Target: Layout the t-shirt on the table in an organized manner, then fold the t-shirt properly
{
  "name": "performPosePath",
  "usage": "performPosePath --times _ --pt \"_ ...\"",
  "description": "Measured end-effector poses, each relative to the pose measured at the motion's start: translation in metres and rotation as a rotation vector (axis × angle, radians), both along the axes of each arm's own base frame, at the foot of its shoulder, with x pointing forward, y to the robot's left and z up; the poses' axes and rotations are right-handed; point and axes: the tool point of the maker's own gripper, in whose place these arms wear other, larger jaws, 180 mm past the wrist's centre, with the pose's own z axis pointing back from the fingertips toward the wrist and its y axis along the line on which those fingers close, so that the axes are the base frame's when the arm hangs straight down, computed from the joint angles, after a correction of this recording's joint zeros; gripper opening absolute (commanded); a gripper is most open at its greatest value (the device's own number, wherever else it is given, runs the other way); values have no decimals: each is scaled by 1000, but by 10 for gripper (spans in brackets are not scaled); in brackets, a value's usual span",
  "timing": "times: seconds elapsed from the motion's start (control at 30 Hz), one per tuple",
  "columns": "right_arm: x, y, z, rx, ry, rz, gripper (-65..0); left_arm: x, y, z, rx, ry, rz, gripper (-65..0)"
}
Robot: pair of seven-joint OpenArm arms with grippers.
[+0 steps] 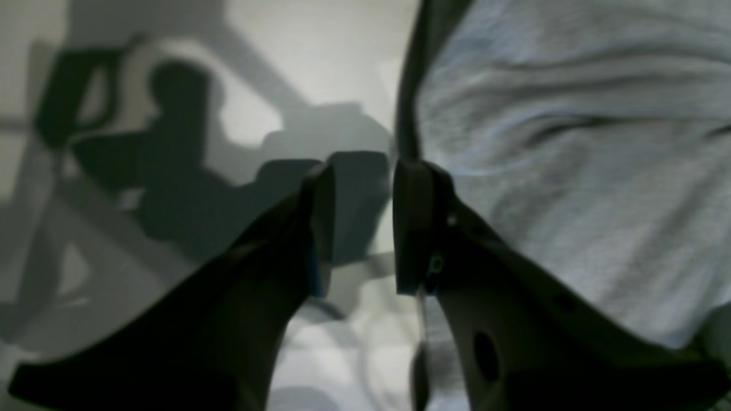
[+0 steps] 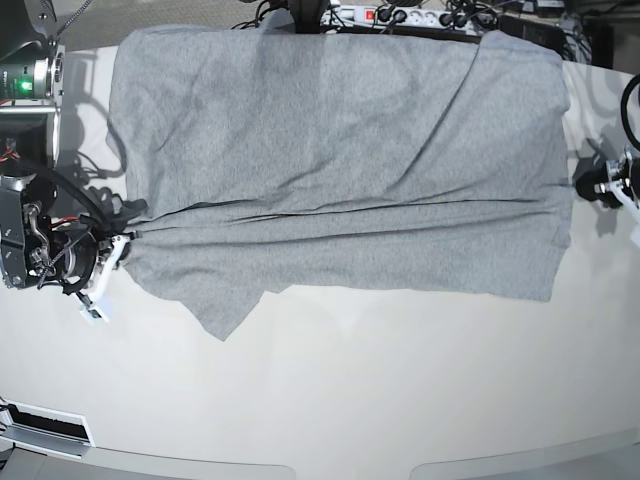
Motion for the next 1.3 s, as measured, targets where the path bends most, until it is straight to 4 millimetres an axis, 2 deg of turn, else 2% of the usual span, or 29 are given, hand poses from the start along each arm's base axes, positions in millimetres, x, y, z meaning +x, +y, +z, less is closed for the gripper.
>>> performPosePath --times 0.13,0.17,0.2,0.23,0.27,0.33,0.37,0.43,0.57,0.63,0.7,0.83,0.97,1.1,1.2,1.3 --pt "16 -2 13 -3 -35 -5 -411 51 -6 47 -85 -191 18 -417" --pt "19 -3 16 -7 -43 -10 -375 62 -7 57 -95 -228 24 -405" --pt "22 -4 18 -7 -51 -13 -370 71 -7 65 -97 -259 27 -403" --pt "26 -3 21 -1 -63 -15 -377 77 -7 70 -99 -279 29 -411" --pt "31 -1 25 14 -87 -20 -409 81 -10 72 -102 -284 25 -446" --pt "41 7 33 60 -129 -22 -557 88 -19 71 -112 -289 11 -601" --pt "46 13 39 83 -146 3 -639 90 -25 68 -112 -282 0 -650" --pt "56 23 52 127 -186 54 -650 98 -41 67 -139 -294 -13 -650" --pt "72 23 69 138 -227 38 -650 108 -69 58 -161 -292 -52 -650" --pt "65 47 76 253 -229 131 -650 106 -81 48 -157 -271 -83 -650" --pt "49 58 65 289 -146 135 -650 99 -97 34 -159 -224 -121 -650" --pt "14 88 31 342 -42 153 -650 83 -132 10 -177 -124 -220 -650" --pt "-20 94 1 353 31 143 -650 61 -156 -8 -184 -14 -322 -650" --pt "-22 84 -12 292 -31 135 -650 54 -154 -26 -72 -1 -399 -650" --pt "-21 83 -19 257 -94 144 -650 56 -152 -36 9 -65 -459 -650" --pt "-20 88 -24 235 -150 158 -650 60 -160 -42 54 -158 -506 -650"
